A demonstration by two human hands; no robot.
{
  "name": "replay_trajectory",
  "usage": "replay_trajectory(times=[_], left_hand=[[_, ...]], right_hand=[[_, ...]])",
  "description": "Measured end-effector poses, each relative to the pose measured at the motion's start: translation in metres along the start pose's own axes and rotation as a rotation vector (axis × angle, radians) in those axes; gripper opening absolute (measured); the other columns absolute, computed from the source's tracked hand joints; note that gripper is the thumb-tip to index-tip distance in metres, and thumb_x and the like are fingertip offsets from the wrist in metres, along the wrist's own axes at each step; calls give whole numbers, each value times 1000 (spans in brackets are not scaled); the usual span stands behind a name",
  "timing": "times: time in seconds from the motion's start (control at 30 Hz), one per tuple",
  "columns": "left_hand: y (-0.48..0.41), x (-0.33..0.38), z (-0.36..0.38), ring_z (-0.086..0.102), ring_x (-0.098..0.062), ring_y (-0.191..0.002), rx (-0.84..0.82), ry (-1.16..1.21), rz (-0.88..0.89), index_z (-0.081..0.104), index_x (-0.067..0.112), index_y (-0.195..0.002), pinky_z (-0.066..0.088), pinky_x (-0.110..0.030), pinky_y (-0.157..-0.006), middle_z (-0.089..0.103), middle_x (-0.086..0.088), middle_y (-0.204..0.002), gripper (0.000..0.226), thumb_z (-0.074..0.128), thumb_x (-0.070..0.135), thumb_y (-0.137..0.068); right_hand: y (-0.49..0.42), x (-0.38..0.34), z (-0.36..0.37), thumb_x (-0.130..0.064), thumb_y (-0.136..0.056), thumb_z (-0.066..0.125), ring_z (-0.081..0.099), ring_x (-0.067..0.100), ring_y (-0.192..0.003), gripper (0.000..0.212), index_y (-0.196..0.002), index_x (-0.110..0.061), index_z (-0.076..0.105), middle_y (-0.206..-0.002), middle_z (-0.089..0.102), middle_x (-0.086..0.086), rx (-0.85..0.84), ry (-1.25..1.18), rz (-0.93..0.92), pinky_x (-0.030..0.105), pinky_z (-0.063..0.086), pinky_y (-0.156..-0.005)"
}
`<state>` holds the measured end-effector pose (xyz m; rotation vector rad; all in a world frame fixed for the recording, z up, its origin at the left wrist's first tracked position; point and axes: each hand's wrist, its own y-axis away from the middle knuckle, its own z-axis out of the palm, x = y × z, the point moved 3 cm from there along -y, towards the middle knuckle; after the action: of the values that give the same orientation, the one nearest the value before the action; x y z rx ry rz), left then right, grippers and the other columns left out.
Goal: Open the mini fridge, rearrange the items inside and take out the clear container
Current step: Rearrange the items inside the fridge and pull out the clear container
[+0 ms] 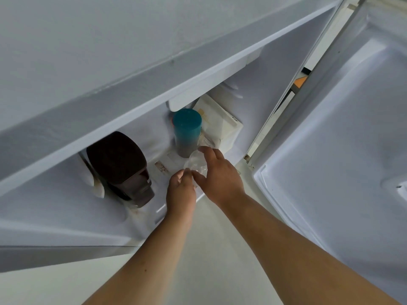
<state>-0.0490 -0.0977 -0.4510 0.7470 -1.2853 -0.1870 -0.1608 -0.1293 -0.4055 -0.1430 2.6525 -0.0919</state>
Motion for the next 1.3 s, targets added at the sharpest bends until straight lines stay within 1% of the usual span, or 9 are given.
replay_trajectory(times=[0.13,0.33,0.47,0.6,0.73,0.97,1.13,1.23,1.3], left_hand=[[-2,6,11,68,-25,-114,-41,-16,9,65,36,-101,51,-49,-107,71,9,-112,14,52,34,-105],[-8,9,19,59,-26,-130,-123,-135,60,56,19,-138,46,-45,-113,62,-5,-139,32,46,27,-109],[5,11,5,67,-19,-116,-22,-215,126,64,29,-121,52,-47,-106,70,5,-125,22,53,37,-103],[41,23,-15,75,-13,-85,64,-158,270,65,33,-98,64,-39,-82,73,13,-93,15,52,31,-104],[82,43,-31,70,-14,-65,180,5,374,67,22,-92,56,-22,-53,73,6,-80,32,44,40,-107],[111,75,-48,61,-16,-55,316,279,238,76,24,-95,53,-25,-50,77,-3,-86,54,42,66,-98],[107,80,-52,58,-11,-50,324,303,162,77,25,-91,51,-23,-45,77,1,-83,47,43,56,-100],[106,77,-49,57,-8,-49,318,294,139,76,27,-97,52,-27,-49,78,5,-87,42,43,52,-100],[105,77,-49,57,-8,-48,321,289,138,73,26,-100,52,-30,-54,78,6,-90,39,43,50,-100]], right_hand=[[-7,4,-3,-49,-93,69,67,27,-109,64,-148,-34,38,-146,54,-1,0,18,10,38,59,-82],[-11,6,-8,-50,-95,67,64,27,-117,67,-152,-35,33,-150,49,-1,-32,44,20,39,59,-88],[2,1,-20,-46,-95,67,61,26,-117,70,-153,-31,32,-148,49,1,8,62,28,39,60,-85],[17,-26,-43,-30,-96,64,63,20,-101,33,-127,-20,60,-120,64,1,179,-61,-62,32,56,-75],[3,-78,-54,-35,-101,57,62,4,-72,16,-101,-25,70,-89,69,-12,-19,-350,17,17,44,-64],[-26,-137,-63,-44,-98,65,65,6,-77,21,-95,-25,72,-93,70,-9,-330,-412,17,22,51,-64],[-26,-139,-63,-22,-96,66,66,13,-64,19,-99,-5,76,-91,76,12,-403,-542,91,22,57,-59],[-24,-142,-63,-24,-100,64,73,20,-67,19,-86,-14,73,-82,76,7,-385,-466,66,37,64,-72],[-21,-141,-62,-26,-100,63,72,18,-68,23,-78,-24,64,-79,73,-1,-338,-432,57,36,63,-71]])
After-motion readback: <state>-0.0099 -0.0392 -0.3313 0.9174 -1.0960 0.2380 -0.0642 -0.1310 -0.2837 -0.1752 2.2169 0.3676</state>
